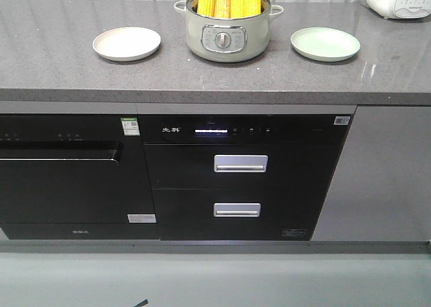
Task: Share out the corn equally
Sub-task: 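Approach the counter, centering the corn pot between the two plates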
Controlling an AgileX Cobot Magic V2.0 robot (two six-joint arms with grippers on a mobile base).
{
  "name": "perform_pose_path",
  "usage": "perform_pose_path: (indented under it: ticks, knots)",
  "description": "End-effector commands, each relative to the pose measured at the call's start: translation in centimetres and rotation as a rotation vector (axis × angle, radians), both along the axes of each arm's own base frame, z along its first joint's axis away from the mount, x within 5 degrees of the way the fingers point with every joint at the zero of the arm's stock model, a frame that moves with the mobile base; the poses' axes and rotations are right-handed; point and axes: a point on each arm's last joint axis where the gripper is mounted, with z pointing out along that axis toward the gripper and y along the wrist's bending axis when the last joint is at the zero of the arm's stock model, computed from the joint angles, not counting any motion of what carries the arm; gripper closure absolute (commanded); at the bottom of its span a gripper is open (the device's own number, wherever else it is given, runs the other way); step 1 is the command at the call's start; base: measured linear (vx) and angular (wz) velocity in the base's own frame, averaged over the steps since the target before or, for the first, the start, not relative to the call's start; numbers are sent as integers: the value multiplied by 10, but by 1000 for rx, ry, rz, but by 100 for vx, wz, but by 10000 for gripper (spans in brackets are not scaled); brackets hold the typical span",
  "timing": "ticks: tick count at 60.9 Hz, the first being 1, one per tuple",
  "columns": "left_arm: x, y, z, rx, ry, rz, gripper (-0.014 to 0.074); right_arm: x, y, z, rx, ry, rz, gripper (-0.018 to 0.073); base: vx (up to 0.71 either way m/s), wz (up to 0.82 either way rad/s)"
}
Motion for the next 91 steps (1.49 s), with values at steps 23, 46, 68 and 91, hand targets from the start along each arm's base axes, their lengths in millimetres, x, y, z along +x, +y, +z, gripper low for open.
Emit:
perform_pose_path:
  ticks: [23, 46, 68, 91]
  knots:
    - [-2, -1, 7, -9, -88, -8, 603, -1, 0, 4, -17, -65, -3, 561, 8, 0]
    - [-2, -1, 7, -9, -88, -8, 603, -1, 0, 4, -17, -66, -3, 561, 8, -1]
    - [-2, -1, 7, -9, -88, -8, 603, -1, 0, 4, -17, -66, -3, 561, 8, -2]
    - [-2, -1, 7, -9, -88, -8, 603, -1, 0, 4, -17, -66, -3, 561, 7, -1]
